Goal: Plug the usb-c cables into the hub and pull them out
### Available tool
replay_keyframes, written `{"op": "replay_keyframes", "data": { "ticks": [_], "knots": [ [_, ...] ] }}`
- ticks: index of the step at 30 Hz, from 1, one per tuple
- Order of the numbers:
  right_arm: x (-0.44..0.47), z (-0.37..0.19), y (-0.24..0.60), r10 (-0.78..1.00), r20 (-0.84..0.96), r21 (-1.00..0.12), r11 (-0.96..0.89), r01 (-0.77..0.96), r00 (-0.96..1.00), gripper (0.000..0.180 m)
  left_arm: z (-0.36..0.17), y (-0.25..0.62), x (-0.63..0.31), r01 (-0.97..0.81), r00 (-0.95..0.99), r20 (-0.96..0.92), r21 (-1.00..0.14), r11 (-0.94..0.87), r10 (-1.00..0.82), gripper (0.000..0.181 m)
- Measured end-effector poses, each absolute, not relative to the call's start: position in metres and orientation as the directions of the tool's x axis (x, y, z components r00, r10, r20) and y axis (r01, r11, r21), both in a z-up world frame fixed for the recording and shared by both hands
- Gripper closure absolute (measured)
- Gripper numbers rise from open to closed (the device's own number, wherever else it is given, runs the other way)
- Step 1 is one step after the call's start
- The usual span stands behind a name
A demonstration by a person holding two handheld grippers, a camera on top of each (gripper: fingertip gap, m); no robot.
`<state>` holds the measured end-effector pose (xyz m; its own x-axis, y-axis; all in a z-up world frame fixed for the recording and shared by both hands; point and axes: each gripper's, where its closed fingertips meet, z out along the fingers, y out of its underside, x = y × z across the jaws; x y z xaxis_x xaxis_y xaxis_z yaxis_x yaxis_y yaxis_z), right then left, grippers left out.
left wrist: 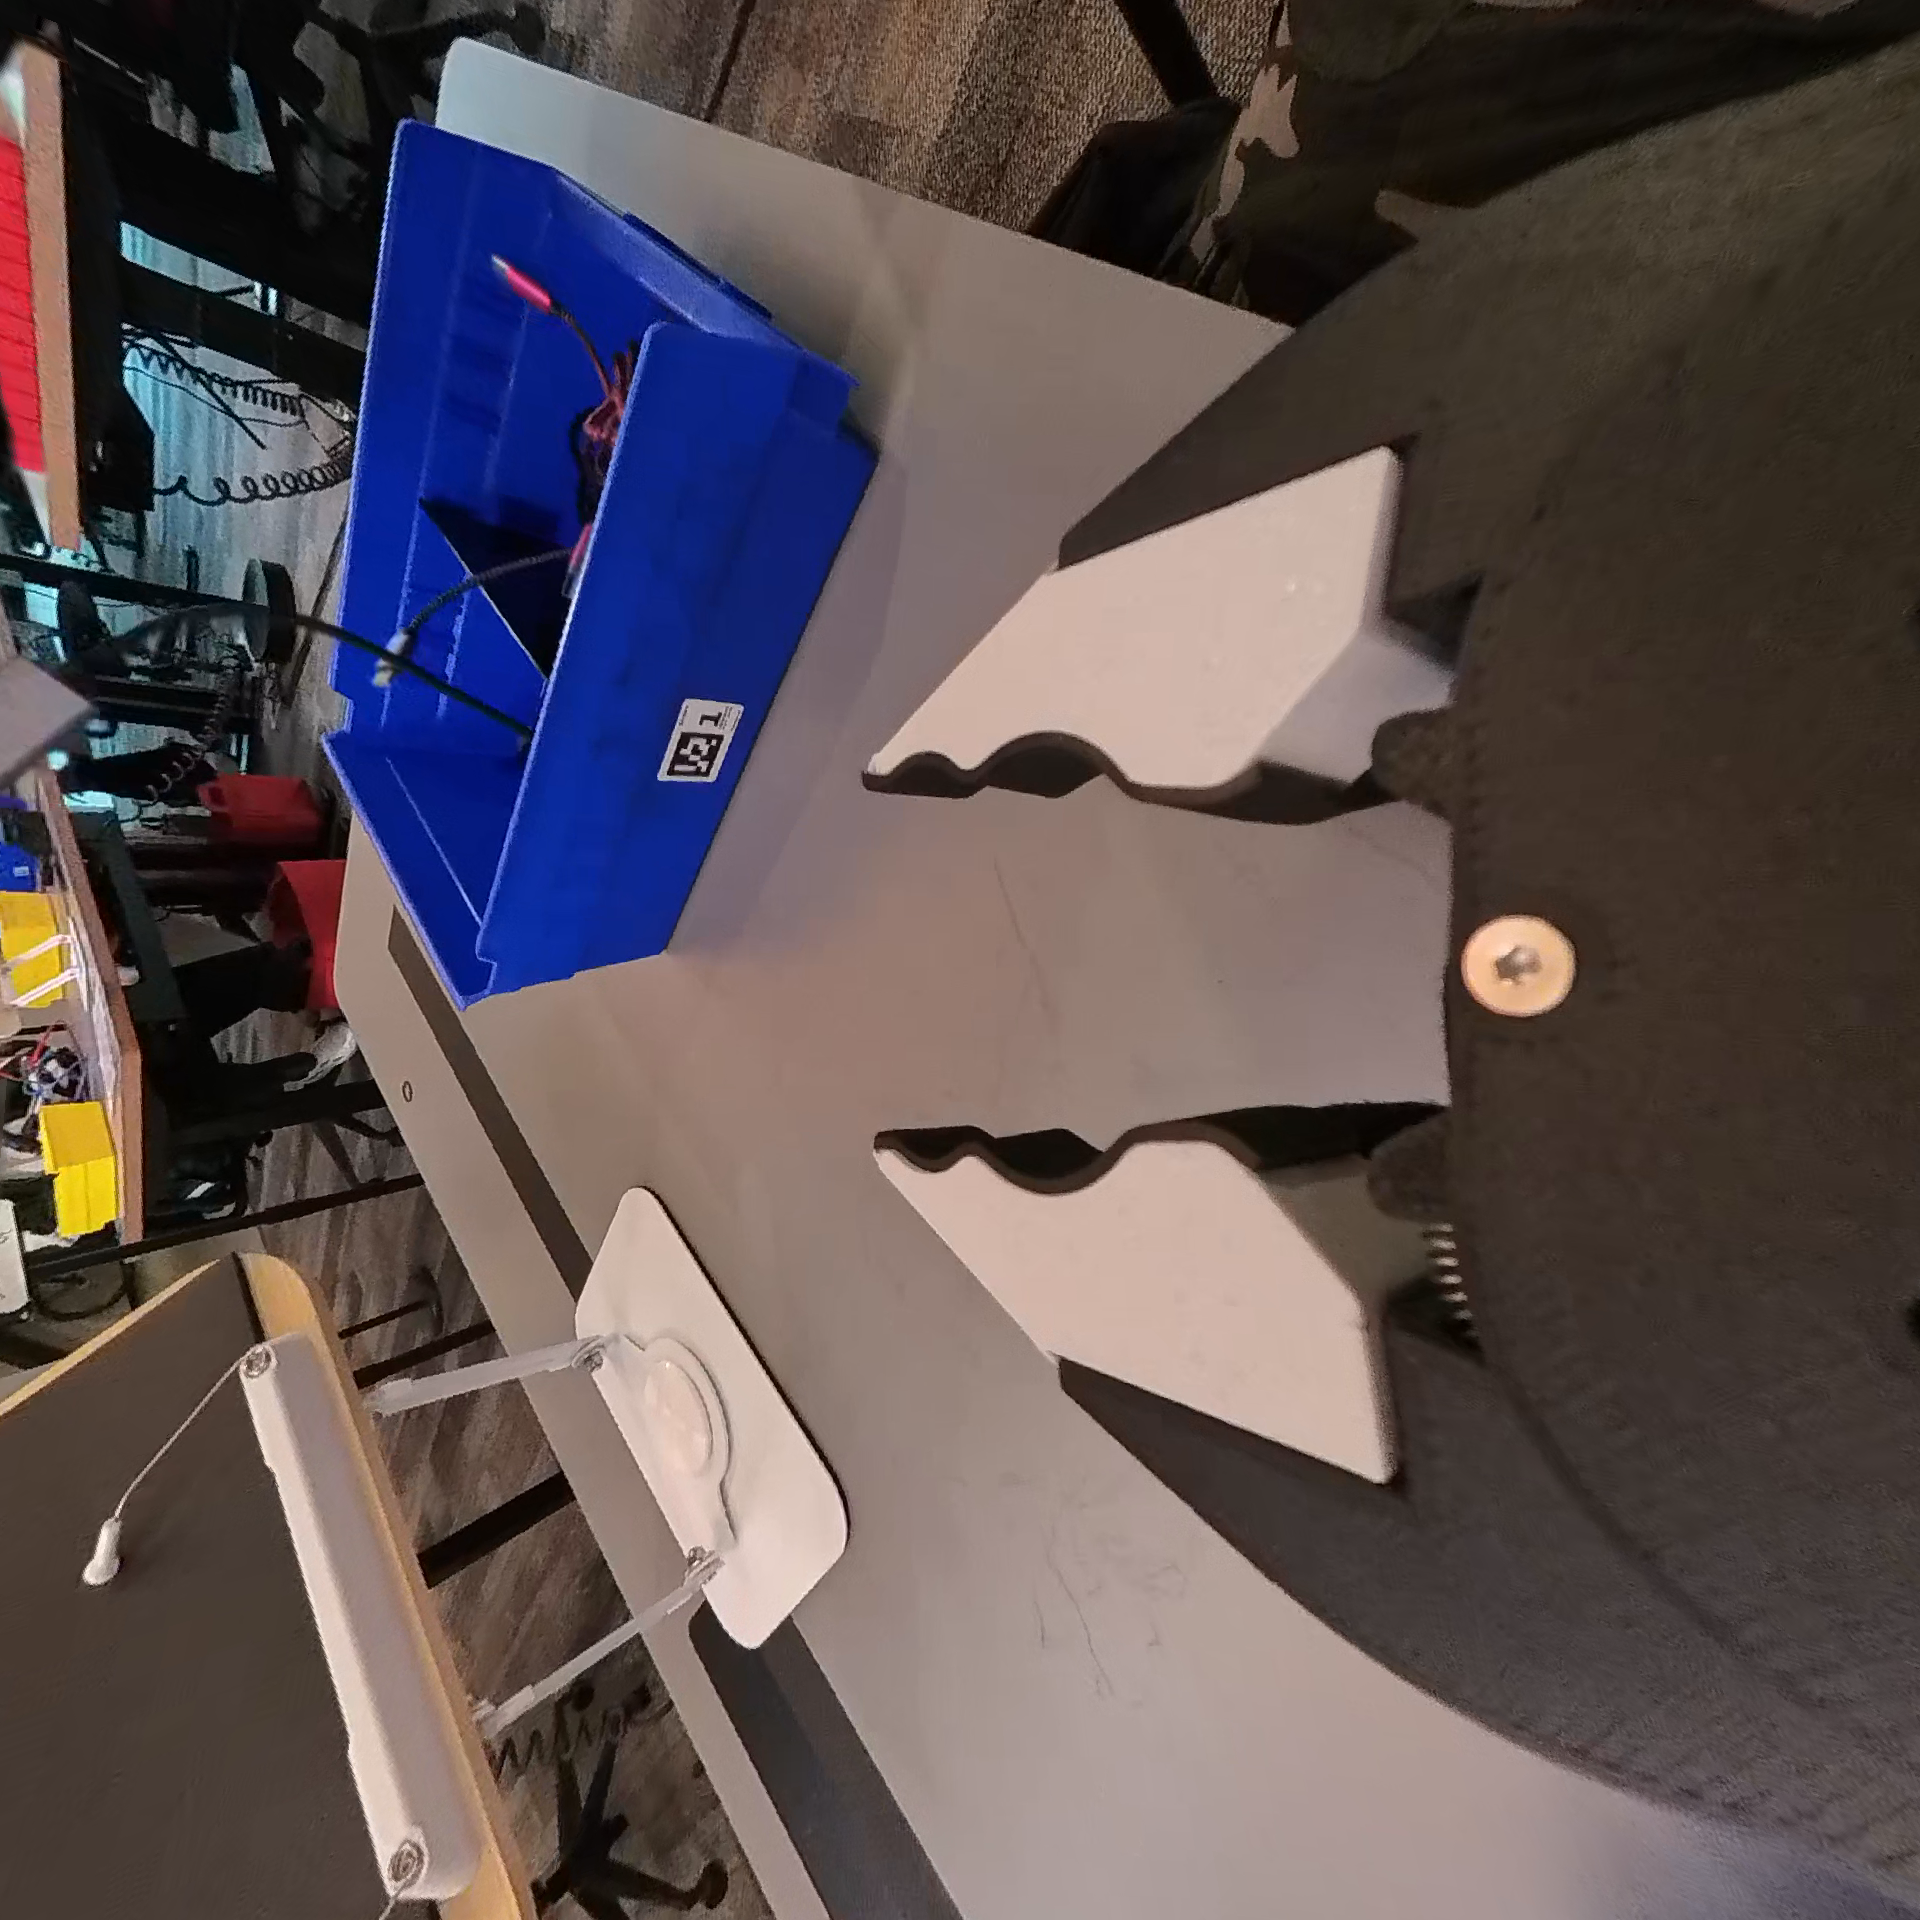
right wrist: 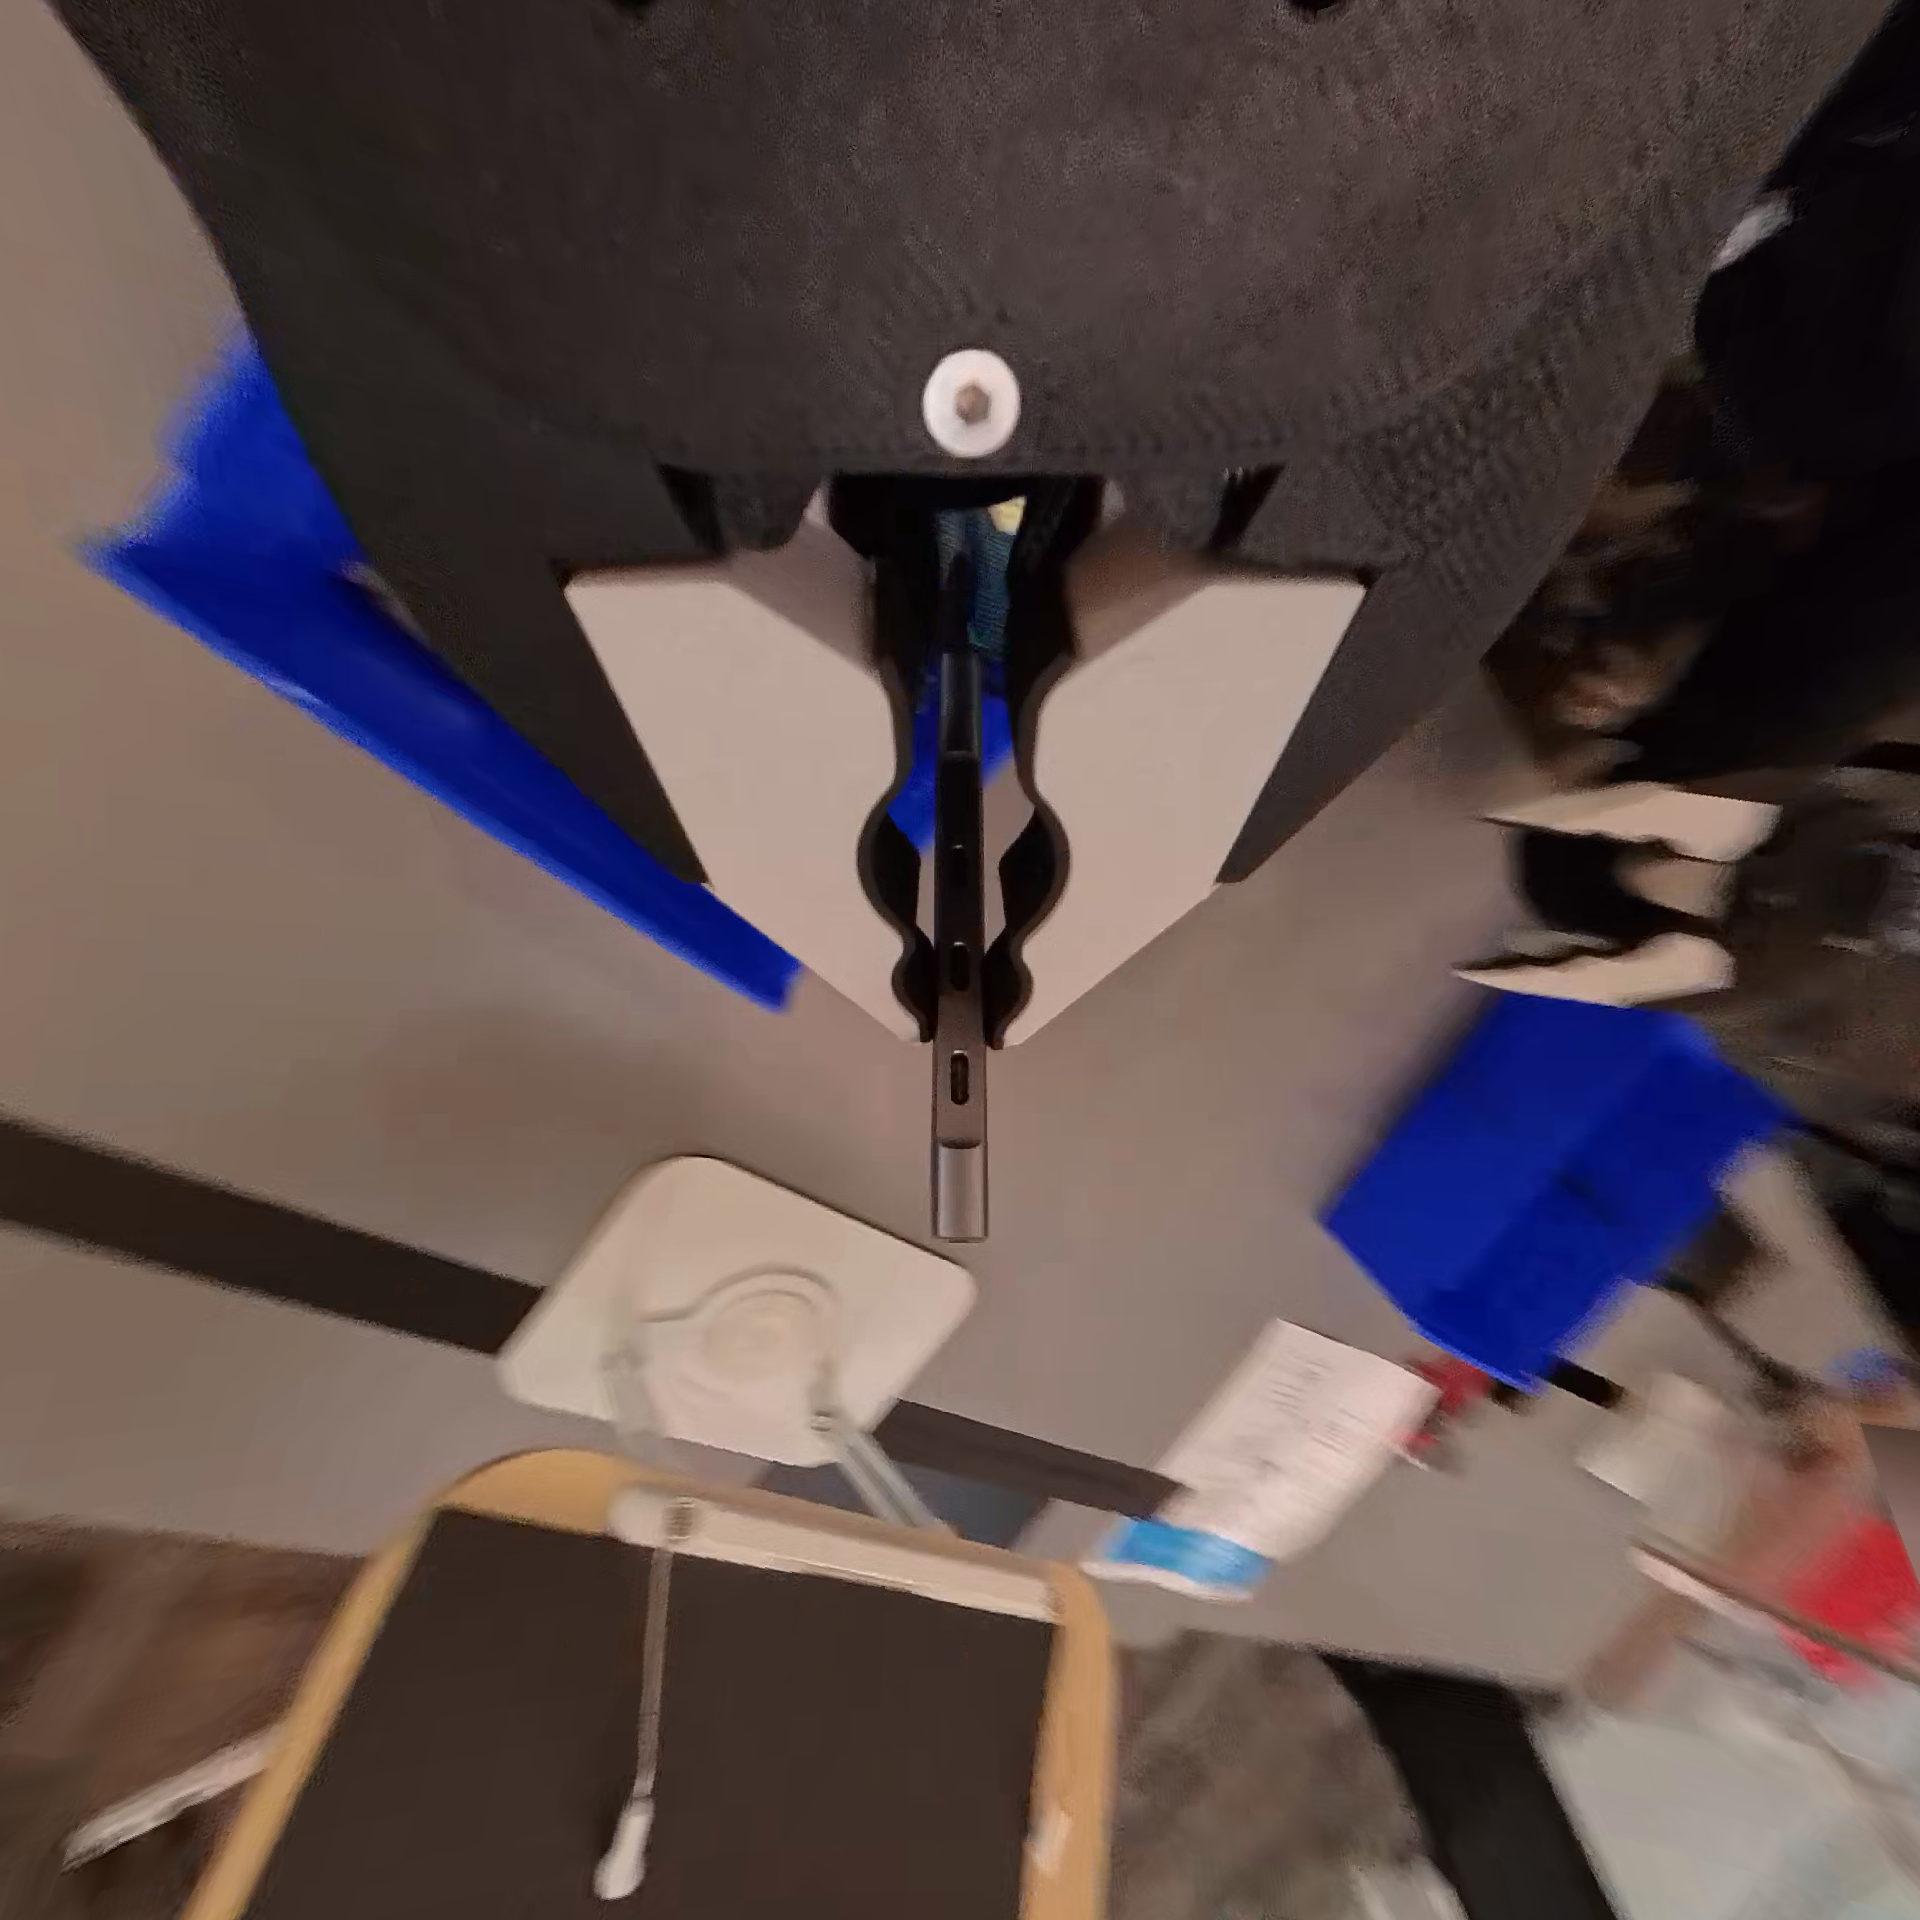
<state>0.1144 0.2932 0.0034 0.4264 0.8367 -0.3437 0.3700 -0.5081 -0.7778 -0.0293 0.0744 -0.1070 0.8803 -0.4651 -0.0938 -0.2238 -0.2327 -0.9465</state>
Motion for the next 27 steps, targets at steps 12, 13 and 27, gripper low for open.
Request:
{"op": "replay_keyframes", "data": {
  "ticks": [12, 13, 27],
  "knots": [
    [0.141, -0.07, 0.331, 0.876, -0.034, -0.733, -0.349, 0.584, 0.481, 0.172, -0.108, 0.072, -0.025, -0.24, 0.872, -0.105, -0.943, -0.23, -0.478, 0.118],
    [0.153, -0.089, 0.33, 0.881, 0.033, -0.648, -0.34, 0.681, 0.471, 0.172, -0.108, 0.072, -0.027, -0.239, 0.874, -0.104, -0.943, -0.232, -0.475, 0.118],
    [0.218, -0.154, 0.323, 0.852, 0.231, -0.306, -0.395, 0.866, 0.47, 0.105, -0.055, 0.075, -0.085, -0.321, 0.909, -0.224, -0.914, -0.247, -0.351, 0.115]
  ]
}}
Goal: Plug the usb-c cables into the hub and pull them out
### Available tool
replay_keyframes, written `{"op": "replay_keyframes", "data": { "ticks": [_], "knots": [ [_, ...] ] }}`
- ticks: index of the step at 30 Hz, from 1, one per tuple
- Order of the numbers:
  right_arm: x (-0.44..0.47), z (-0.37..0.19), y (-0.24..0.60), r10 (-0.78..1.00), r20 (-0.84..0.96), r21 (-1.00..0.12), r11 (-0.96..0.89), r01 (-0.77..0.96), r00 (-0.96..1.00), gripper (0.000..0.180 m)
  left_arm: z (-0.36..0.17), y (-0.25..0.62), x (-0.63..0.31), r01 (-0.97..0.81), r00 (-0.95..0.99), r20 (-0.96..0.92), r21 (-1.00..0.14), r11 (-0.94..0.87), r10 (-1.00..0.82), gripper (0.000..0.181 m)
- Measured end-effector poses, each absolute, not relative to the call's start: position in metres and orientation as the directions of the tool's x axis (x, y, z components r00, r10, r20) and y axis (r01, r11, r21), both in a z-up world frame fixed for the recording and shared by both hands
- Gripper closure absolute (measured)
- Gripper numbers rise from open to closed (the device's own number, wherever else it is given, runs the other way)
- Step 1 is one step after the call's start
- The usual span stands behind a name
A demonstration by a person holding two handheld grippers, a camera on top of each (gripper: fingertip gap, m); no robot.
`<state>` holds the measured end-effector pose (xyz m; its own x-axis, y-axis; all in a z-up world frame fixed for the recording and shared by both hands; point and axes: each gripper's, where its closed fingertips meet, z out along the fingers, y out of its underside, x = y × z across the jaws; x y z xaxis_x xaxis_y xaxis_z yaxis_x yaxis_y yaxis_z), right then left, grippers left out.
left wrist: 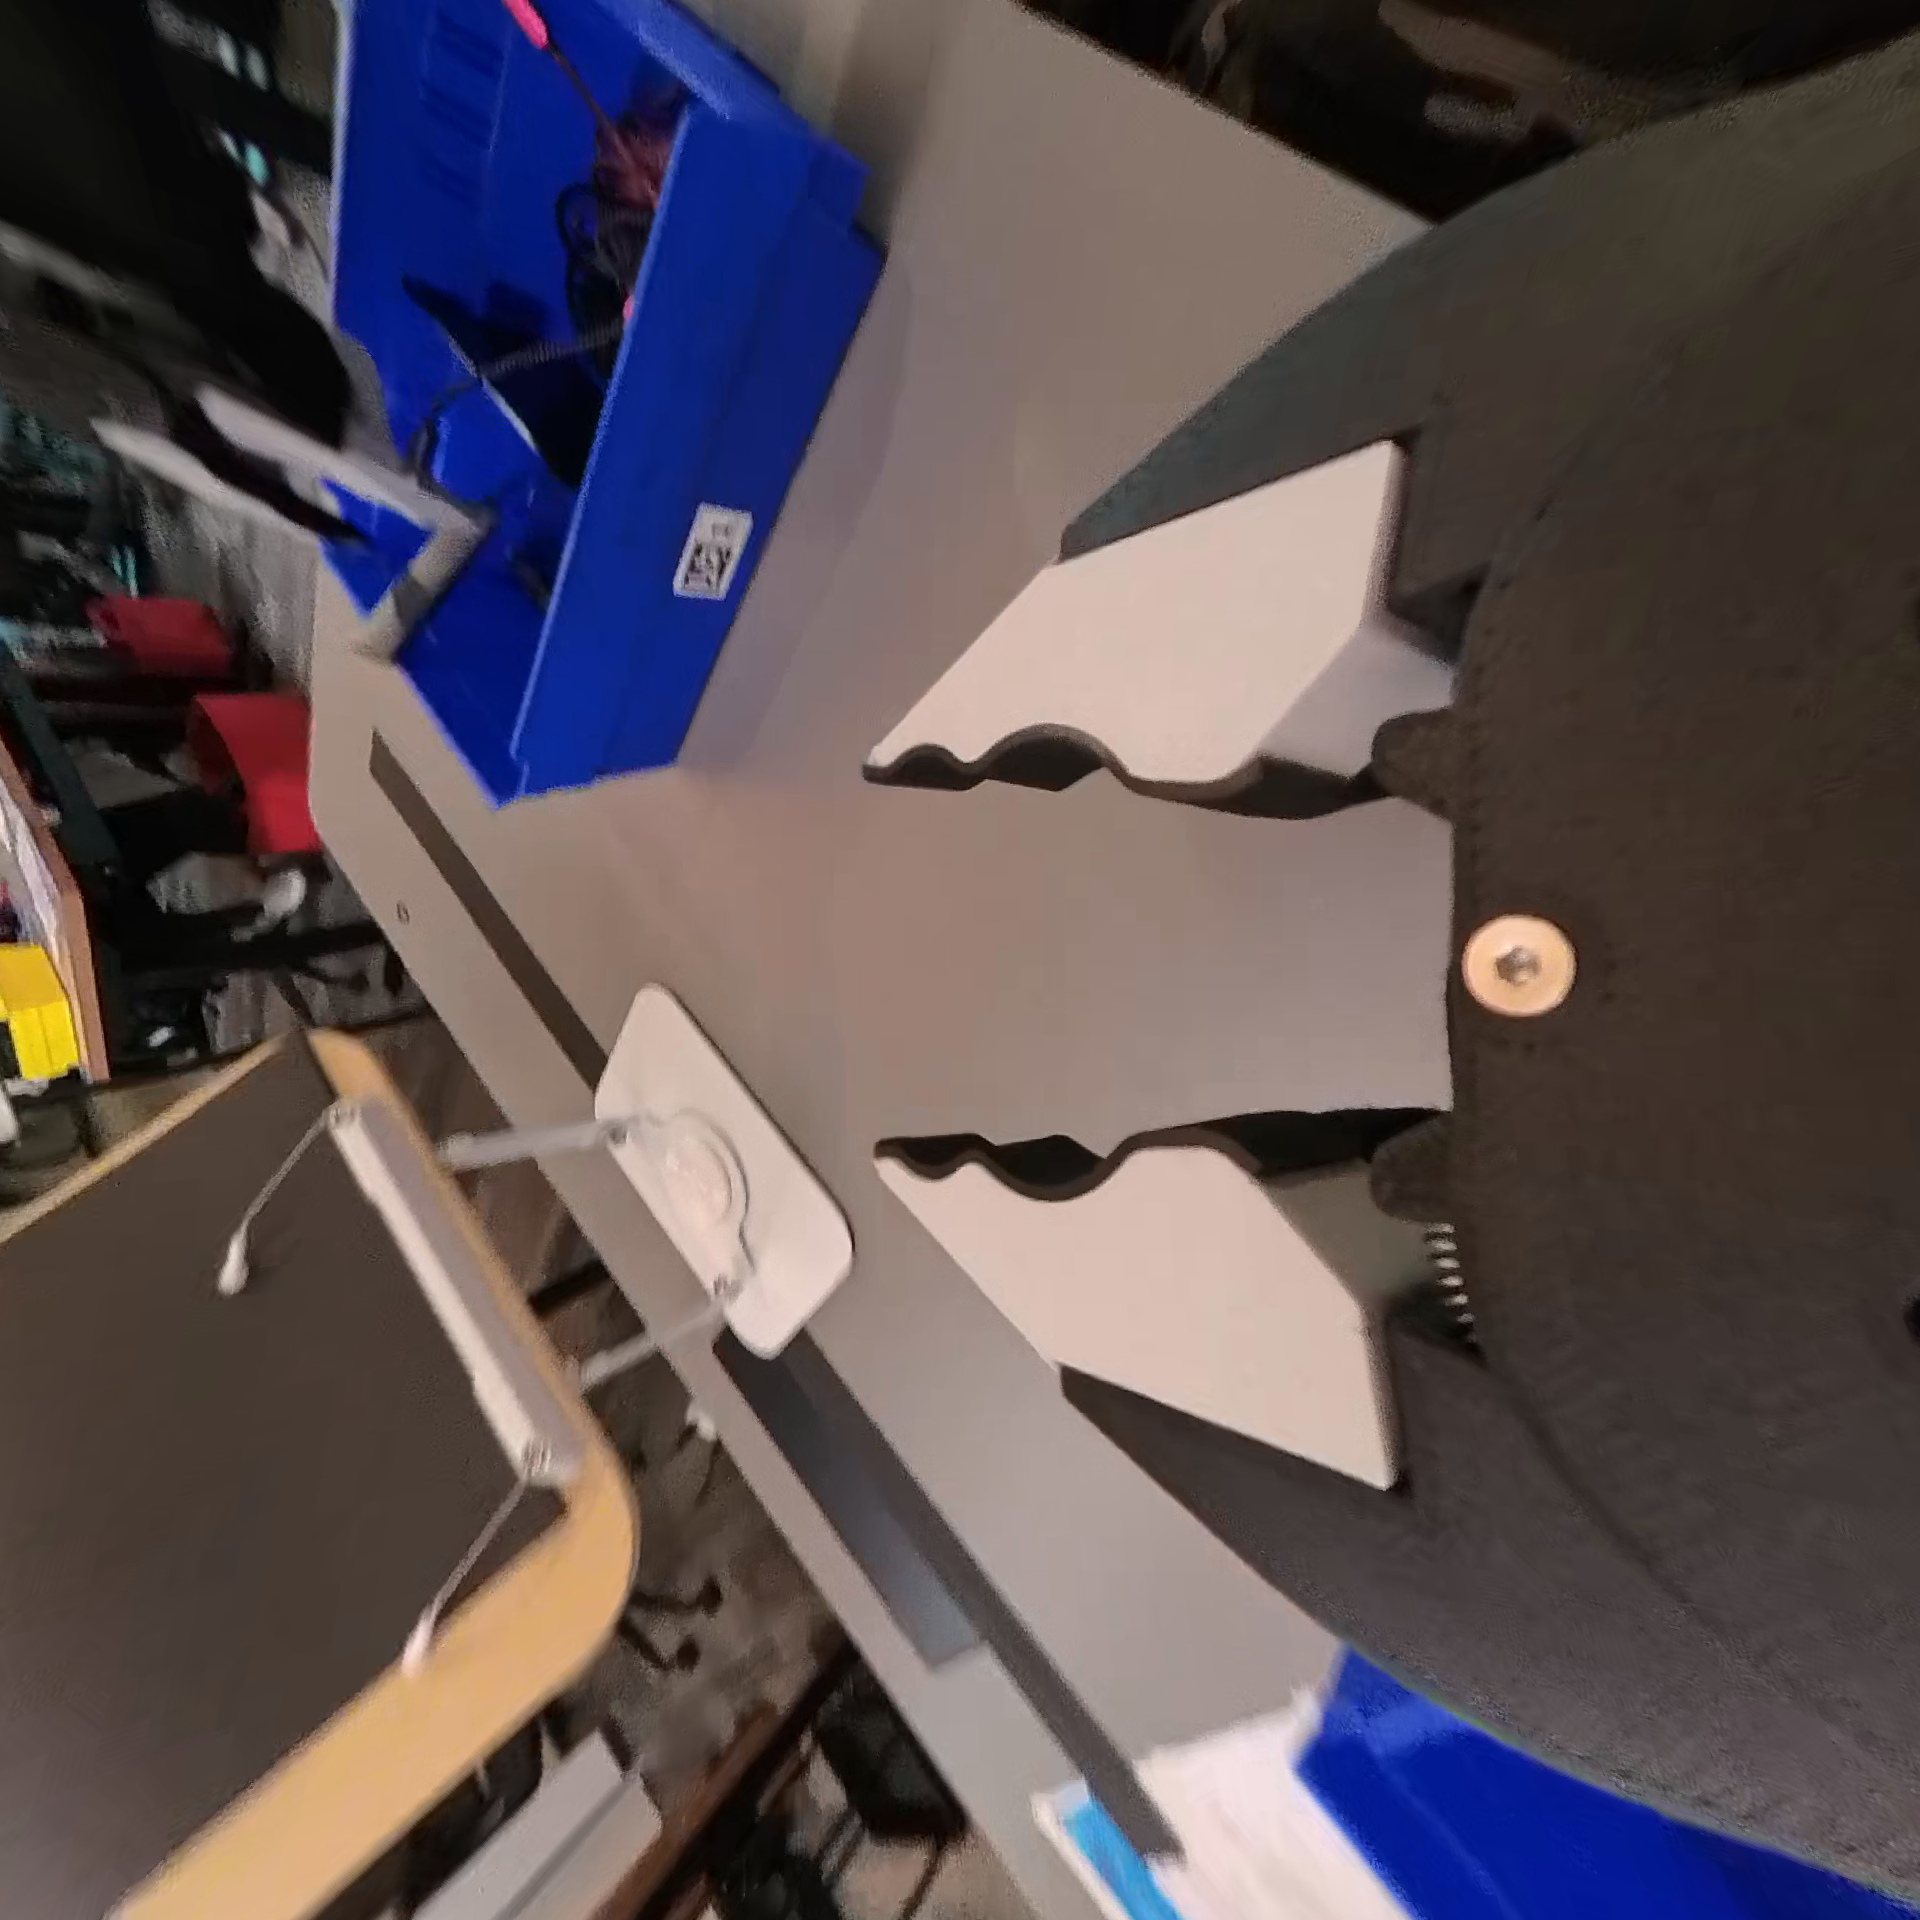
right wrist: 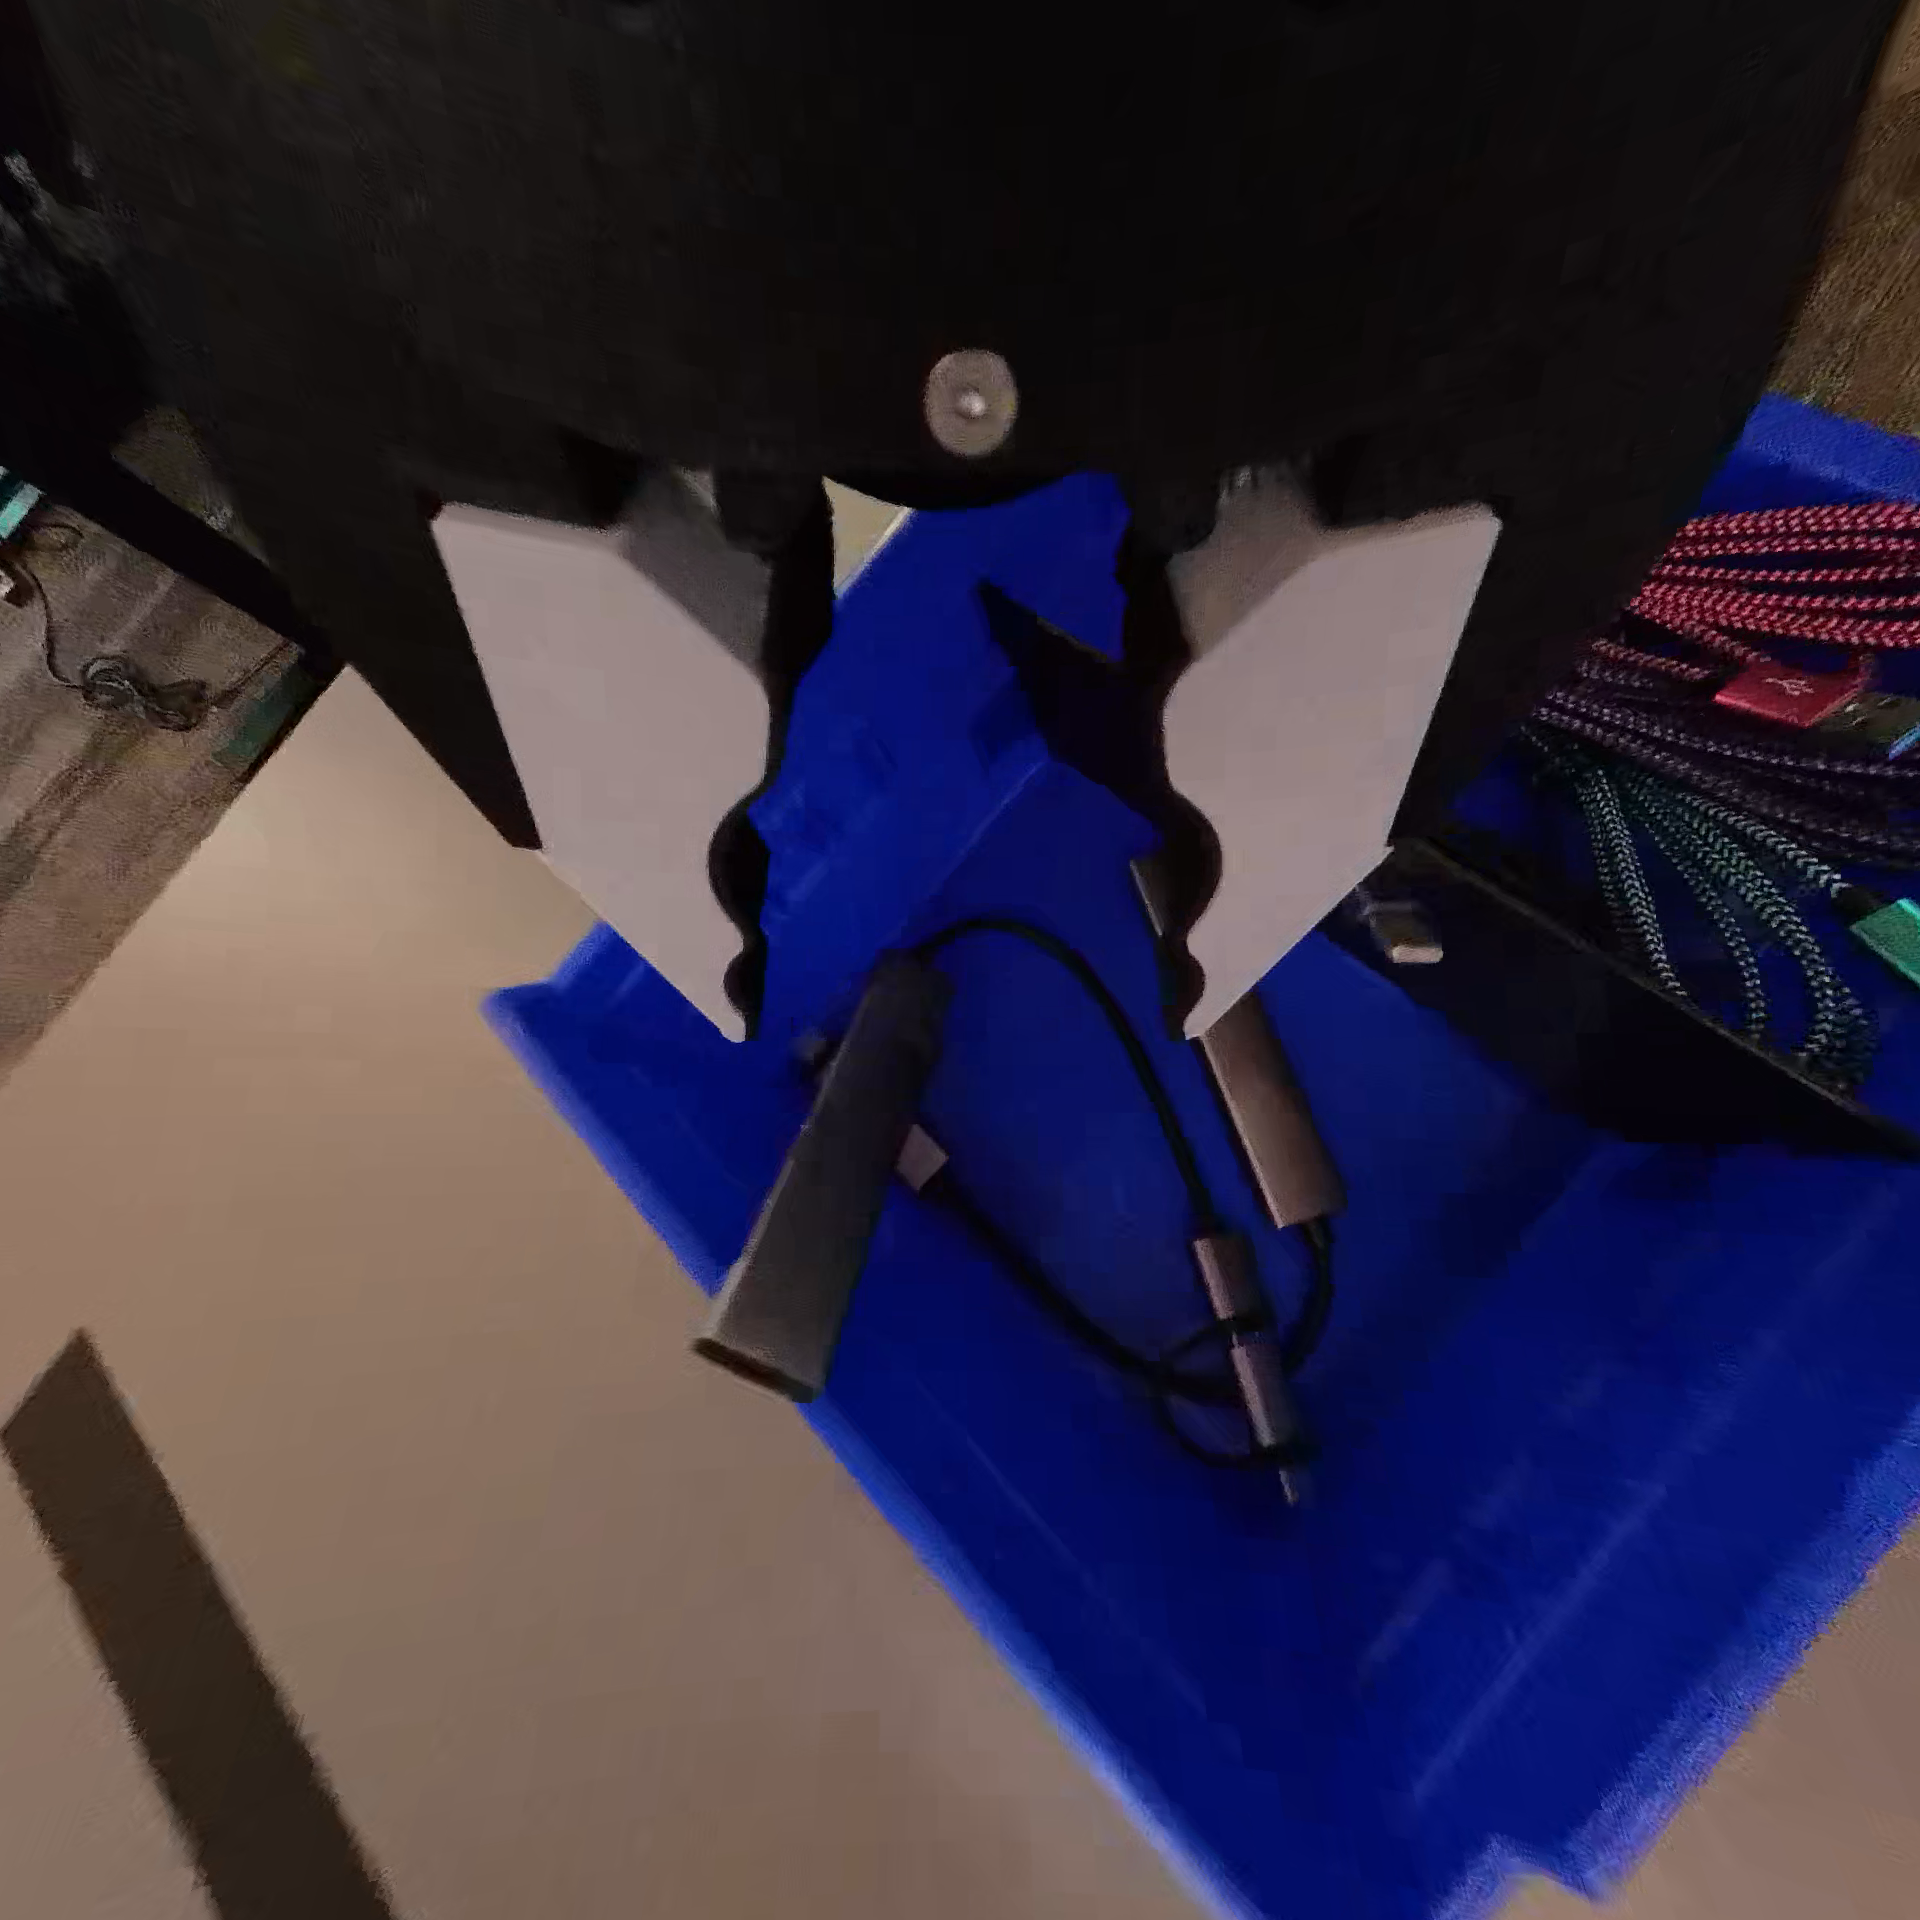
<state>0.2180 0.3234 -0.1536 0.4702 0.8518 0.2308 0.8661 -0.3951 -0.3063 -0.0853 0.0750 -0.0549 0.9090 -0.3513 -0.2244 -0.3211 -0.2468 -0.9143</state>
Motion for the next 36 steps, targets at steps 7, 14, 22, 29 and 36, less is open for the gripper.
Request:
{"op": "replay_keyframes", "data": {
  "ticks": [7, 14, 22, 29, 36],
  "knots": [
    [0.296, -0.118, 0.298, 0.707, 0.284, -0.462, -0.491, 0.739, 0.648, 0.101, -0.004, 0.048, -0.239, -0.355, 0.932, -0.348, -0.83, -0.43, -0.099, 0.111],
    [0.338, -0.158, 0.256, 0.68, 0.176, -0.479, -0.573, 0.665, 0.712, 0.126, -0.08, -0.043, -0.401, -0.1, 0.945, -0.301, -0.63, -0.77, 0.124, 0.104],
    [0.302, -0.157, 0.229, 0.712, -0.133, -0.571, -0.624, 0.534, 0.689, 0.117, -0.192, -0.115, -0.44, 0.247, 0.96, -0.001, -0.46, -0.853, 0.279, 0.114],
    [0.306, -0.185, 0.24, 0.668, 0.061, -0.482, -0.631, 0.608, 0.741, 0.136, -0.206, -0.127, -0.433, 0.215, 0.976, 0.07, -0.376, -0.901, 0.204, 0.162],
    [0.287, -0.183, 0.25, 0.624, 0.017, -0.546, -0.649, 0.53, 0.781, 0.169, -0.231, -0.135, -0.42, 0.101, 0.991, 0.114, -0.293, -0.951, 0.07, 0.164]
  ]
}}
